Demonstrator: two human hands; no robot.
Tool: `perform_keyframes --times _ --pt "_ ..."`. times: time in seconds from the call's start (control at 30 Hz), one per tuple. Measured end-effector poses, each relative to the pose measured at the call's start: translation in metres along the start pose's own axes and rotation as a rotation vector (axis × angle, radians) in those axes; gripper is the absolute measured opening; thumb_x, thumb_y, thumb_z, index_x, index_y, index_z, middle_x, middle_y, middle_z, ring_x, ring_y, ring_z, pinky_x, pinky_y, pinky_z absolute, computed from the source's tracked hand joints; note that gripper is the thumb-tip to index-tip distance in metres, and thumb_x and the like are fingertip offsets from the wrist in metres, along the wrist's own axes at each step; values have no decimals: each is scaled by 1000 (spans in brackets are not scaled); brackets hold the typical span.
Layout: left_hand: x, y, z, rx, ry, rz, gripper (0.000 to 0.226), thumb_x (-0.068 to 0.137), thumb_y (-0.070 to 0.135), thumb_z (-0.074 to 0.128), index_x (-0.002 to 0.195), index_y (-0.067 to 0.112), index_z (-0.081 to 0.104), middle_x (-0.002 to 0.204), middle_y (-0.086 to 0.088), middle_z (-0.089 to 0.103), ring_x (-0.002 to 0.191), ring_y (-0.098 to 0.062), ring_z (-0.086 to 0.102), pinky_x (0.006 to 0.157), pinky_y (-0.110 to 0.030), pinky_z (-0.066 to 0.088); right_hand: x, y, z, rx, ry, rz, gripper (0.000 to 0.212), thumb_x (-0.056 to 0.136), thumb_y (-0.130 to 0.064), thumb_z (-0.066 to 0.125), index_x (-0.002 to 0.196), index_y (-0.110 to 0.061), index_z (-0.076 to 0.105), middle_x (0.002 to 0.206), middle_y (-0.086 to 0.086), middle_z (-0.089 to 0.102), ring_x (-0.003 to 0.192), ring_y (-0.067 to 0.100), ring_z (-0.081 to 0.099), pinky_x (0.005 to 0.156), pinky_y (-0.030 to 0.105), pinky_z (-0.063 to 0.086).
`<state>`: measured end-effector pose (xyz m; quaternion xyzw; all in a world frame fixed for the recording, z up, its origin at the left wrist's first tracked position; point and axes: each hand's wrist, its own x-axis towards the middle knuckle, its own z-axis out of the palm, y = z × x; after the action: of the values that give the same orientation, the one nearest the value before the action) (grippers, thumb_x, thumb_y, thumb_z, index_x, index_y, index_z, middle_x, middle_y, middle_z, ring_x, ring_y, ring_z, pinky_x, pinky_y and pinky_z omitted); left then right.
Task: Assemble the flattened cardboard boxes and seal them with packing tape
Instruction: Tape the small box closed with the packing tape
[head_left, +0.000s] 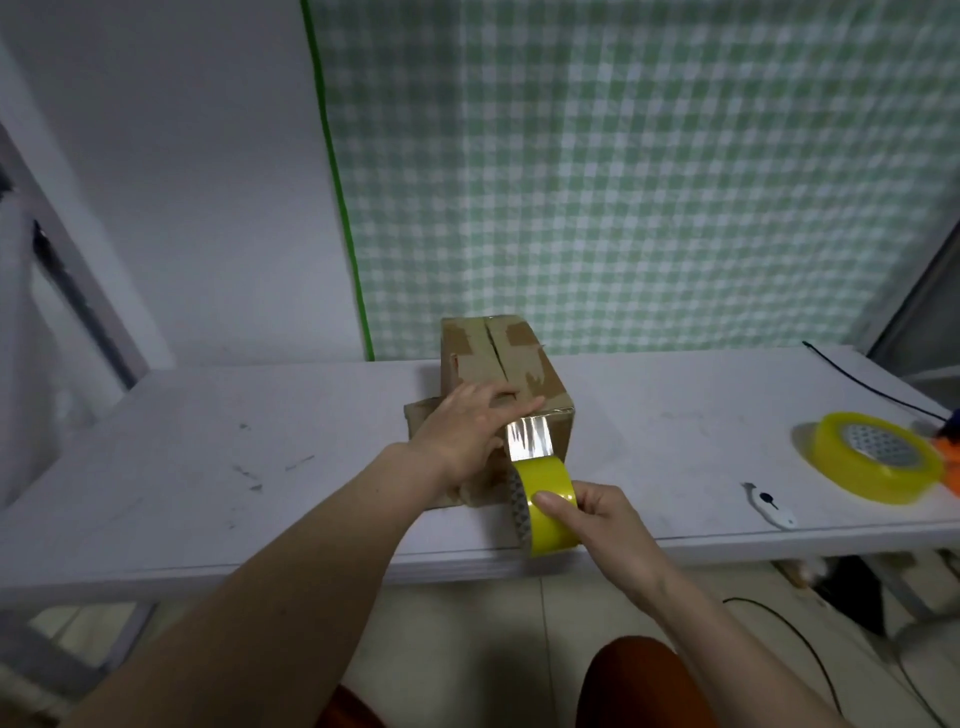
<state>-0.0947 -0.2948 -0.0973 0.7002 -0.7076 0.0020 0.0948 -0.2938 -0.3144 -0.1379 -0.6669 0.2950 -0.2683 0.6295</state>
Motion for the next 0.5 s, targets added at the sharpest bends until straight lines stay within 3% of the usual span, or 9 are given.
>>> perform_keyframes --times 0.17,0.27,0.33,0.43,0.5 --pt "-6 18 -11 -25 -33 -114 72 92 8 51 149 43 24 147 1 28 137 -18 21 106 -26 21 8 9 -2 -13 -11 43 15 89 -16 64 84 -2 65 75 7 59 72 15 52 66 25 43" --pt "-11 34 -17 -78 -13 -194 54 97 25 41 149 36 30 151 -2 31 140 -22 20 116 -34 12 9 17 -8 -42 108 2 22 90 -22 63 75 -6 59 71 8 55 72 18 51 70 36 45" --pt "-12 48 -12 -19 80 -253 46 102 40 32 146 29 39 148 -5 39 138 -23 26 117 -36 10 10 19 -22 -98 264 11 29 92 -29 60 74 -7 60 74 8 64 76 21 61 78 39 49" --pt "1 72 6 179 156 -315 64 98 57 19 138 18 49 134 -10 51 130 -26 37 119 -40 9 16 29 -62 -492 540 87 26 95 -30 52 79 -11 59 83 6 63 90 27 60 72 31 40" --pt "9 85 17 250 185 -337 72 94 61 11 131 16 54 125 -9 54 122 -26 43 117 -43 14 17 39 -95 -785 700 163 22 94 -28 51 98 -9 63 102 14 61 108 34 51 83 35 37"
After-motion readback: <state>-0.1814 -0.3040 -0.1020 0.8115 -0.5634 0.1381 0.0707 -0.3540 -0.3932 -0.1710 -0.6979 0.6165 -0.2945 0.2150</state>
